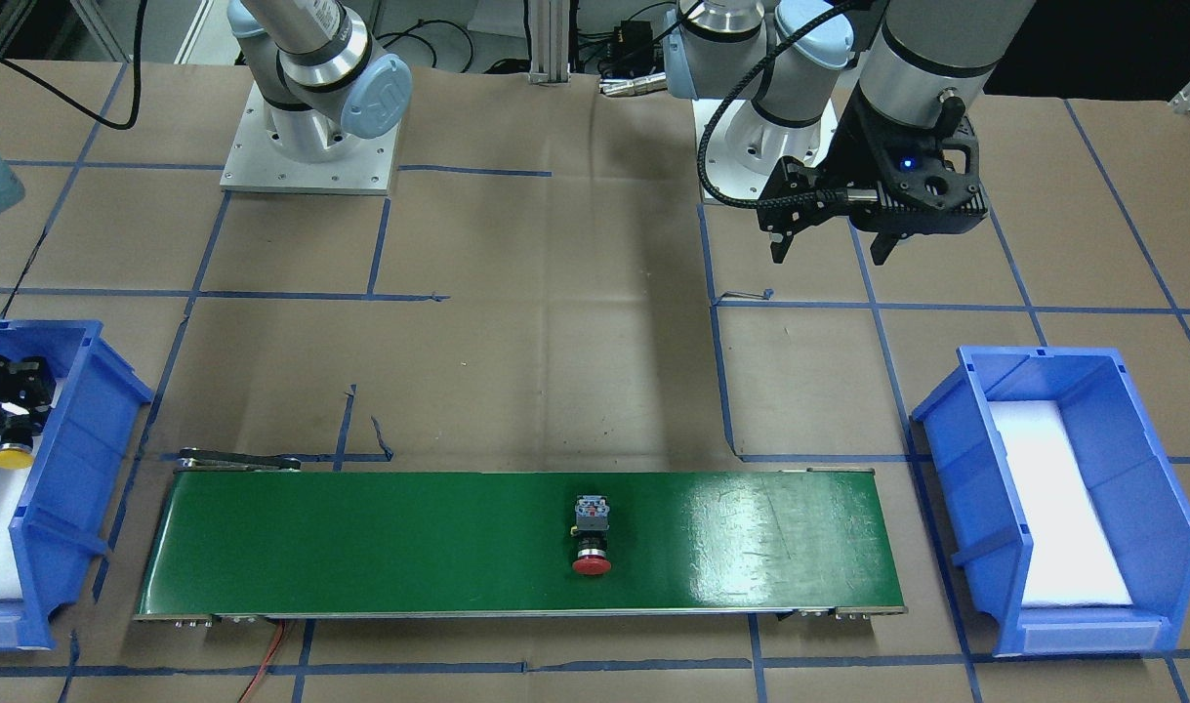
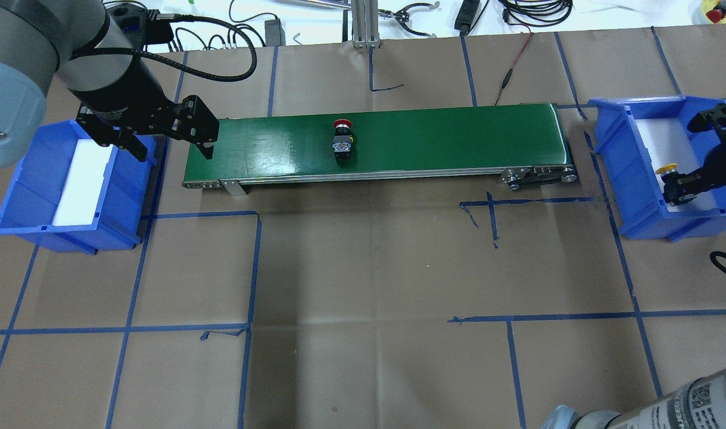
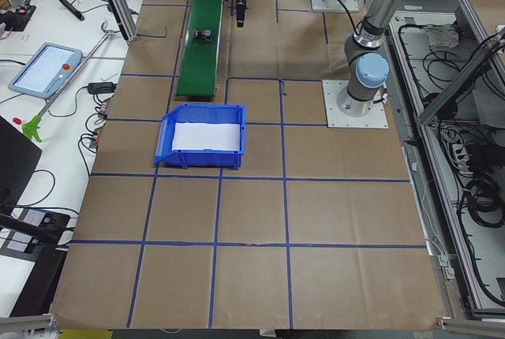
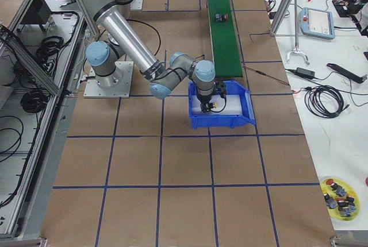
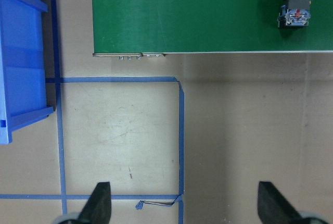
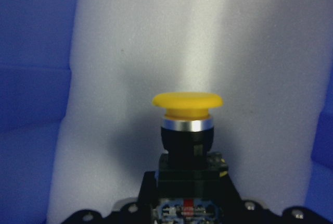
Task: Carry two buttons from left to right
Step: 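Open the right gripper to drop the yellow button in the bin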
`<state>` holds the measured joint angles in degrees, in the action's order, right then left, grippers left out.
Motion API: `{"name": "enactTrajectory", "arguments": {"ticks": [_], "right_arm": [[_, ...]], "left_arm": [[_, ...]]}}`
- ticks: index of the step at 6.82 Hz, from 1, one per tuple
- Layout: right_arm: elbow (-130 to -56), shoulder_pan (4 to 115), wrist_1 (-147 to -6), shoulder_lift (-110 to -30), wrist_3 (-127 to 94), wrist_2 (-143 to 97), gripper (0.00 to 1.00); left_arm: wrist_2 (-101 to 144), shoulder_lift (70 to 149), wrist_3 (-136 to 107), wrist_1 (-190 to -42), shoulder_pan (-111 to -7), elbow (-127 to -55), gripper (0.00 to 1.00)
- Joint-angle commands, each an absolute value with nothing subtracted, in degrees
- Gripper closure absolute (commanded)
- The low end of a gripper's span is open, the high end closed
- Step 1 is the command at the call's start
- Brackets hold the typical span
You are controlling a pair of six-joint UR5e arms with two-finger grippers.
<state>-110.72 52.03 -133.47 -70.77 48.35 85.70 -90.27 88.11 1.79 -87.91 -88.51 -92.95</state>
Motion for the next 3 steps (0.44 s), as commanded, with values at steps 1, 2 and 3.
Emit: {"name": "enactTrajectory", "arguments": {"ticks": [1,2,3], "right_arm": [[-111.1,52.0,-133.9,-70.1,48.1,85.1,0.05],[-110.9,52.1,-133.5,-70.1,48.0,85.0,0.01],[-110.2,52.1,-133.2,-70.5,47.9,85.0,0.0]], "left_arm": [[-90.0,88.5,1.8,-89.9,-88.5,-93.0,0.0],[-89.9,88.5,1.8,-90.1,-88.5,-93.0,0.0],[-90.0,88.4,1.8,-89.9,-88.5,-92.9,0.0]]}}
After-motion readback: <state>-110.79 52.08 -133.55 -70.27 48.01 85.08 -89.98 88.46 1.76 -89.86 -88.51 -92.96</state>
